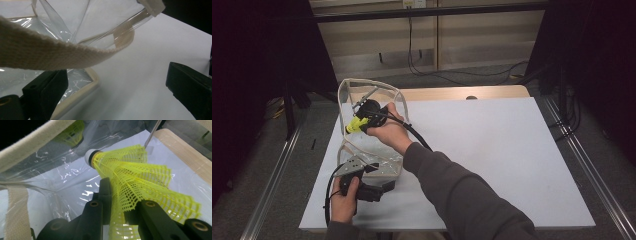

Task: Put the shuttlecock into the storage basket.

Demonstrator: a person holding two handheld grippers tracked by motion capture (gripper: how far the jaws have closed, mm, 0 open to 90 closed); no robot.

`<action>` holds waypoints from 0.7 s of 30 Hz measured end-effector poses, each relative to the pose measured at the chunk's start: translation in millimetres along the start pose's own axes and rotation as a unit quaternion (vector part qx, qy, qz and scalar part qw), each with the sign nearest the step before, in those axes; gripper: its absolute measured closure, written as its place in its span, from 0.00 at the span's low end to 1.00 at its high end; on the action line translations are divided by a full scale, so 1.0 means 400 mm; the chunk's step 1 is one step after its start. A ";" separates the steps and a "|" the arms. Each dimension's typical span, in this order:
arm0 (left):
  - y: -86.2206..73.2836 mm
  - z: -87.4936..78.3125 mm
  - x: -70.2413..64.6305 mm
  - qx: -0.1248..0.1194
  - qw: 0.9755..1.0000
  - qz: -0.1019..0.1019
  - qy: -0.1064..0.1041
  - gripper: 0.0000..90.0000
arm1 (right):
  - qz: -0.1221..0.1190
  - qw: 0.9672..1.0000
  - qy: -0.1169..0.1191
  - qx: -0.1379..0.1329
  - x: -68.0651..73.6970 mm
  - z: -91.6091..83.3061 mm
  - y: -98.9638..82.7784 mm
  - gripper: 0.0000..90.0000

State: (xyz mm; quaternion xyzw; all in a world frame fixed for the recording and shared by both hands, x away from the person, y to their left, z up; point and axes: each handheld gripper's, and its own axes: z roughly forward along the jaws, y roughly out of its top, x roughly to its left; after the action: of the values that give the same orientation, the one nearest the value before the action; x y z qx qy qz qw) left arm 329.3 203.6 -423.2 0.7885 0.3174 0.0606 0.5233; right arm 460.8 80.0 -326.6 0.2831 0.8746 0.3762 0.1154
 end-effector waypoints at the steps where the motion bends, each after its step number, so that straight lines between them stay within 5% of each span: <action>1: 0.000 0.000 0.000 0.000 1.000 0.000 0.000 0.05 | 0.000 1.000 0.001 0.000 0.000 0.002 -0.001 0.88; 21: -0.001 0.001 -0.002 0.001 1.000 0.000 0.002 0.05 | 0.001 1.000 0.009 0.024 0.000 0.032 -0.010 0.88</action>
State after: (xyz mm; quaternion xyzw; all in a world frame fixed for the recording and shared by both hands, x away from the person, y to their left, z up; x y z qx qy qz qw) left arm 328.7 203.2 -423.7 0.7888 0.3190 0.0619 0.5217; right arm 464.5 85.6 -338.4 0.2832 0.8841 0.3580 0.0998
